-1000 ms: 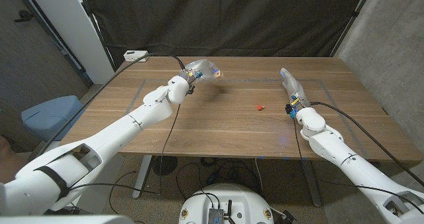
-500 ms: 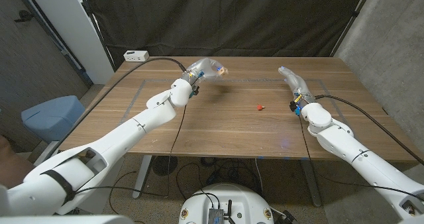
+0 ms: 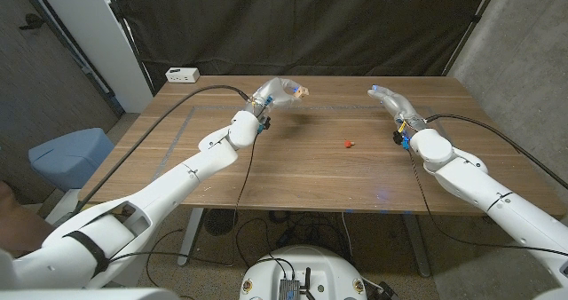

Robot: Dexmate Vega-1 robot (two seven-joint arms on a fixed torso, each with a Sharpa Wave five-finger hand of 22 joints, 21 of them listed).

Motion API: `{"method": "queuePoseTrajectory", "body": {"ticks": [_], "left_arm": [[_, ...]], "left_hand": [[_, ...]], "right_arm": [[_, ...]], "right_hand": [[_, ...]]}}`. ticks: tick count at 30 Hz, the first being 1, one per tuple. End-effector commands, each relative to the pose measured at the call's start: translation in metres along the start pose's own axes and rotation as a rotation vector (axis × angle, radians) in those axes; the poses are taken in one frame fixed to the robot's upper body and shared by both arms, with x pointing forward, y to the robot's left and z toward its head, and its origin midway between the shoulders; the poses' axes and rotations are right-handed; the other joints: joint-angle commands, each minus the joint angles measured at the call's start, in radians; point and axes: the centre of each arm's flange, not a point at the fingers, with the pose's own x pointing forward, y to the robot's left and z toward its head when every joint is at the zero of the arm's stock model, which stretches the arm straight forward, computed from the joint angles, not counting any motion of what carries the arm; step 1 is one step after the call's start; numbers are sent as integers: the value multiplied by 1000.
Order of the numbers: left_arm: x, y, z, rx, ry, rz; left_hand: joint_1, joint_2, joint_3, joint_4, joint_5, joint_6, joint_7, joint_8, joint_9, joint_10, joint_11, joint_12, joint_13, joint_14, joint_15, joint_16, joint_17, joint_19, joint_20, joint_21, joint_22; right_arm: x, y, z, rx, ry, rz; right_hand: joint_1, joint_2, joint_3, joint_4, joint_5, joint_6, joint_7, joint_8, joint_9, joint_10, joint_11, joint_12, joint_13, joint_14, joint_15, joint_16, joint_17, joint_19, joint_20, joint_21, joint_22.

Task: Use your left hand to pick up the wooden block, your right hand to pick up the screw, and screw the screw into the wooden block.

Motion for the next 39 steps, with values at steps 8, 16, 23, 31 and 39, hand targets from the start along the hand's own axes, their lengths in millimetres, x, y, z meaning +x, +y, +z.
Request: {"method": "queuePoseTrajectory", "body": {"ticks": [8, 16, 23, 31, 39], "left_arm": [[0, -11, -14, -295, 6, 49], [-2, -15, -17, -377, 14, 49], [-6, -18, -20, -448, 28, 35], [-8, -18, -23, -469, 35, 22], [-15, -16, -23, -498, 29, 58]], "left_hand": [[2, 10, -7, 3, 4, 21, 3, 9, 2, 16, 0, -4, 2, 18, -117, 12, 5, 6, -8, 4, 5], [0, 13, -10, 5, 4, 26, 6, 11, 1, 22, 0, -5, 4, 19, -117, 13, 7, 8, -10, 5, 6], [-1, 18, -12, 7, 5, 23, 8, 9, 0, 23, 0, -7, 5, 18, -112, 14, 9, 5, -8, 3, 6], [-3, 22, -14, 8, 6, 23, 10, 8, -1, 23, 0, -10, 5, 12, -106, 13, 11, 1, -5, 2, 7], [-4, 28, -15, 10, 8, 23, 12, 8, -1, 23, 0, -13, 5, 11, -105, 13, 12, 0, -4, 2, 7]], "right_arm": [[-4, -6, 29, -325, 11, 99], [-5, -5, 37, -412, -4, 111], [-8, -3, 46, -500, -28, 125], [-9, -3, 54, -590, -54, 168], [-10, -5, 57, -650, -76, 197]], "right_hand": [[70, -44, 15, -5, 11, 51, -50, 17, 5, 29, -14, 9, 4, 31, -10, 10, 0, 64, 4, 14, 3], [90, -56, 19, -3, 9, 59, -42, 16, 5, 33, -16, 8, 5, 42, -15, 11, 0, 82, 1, 15, 3], [117, -70, 25, -3, 5, 78, -42, 19, 6, 52, -15, 13, 6, 64, -22, 15, 0, 105, -3, 16, 3], [157, -82, 37, -4, 5, 102, -70, 24, 8, 57, -30, 10, 7, 79, -6, 14, 1, 119, 0, 12, 3], [186, -93, 45, -6, 7, 119, -81, 29, 9, 51, -37, 5, 8, 82, -5, 12, 1, 128, 4, 10, 4]]}}
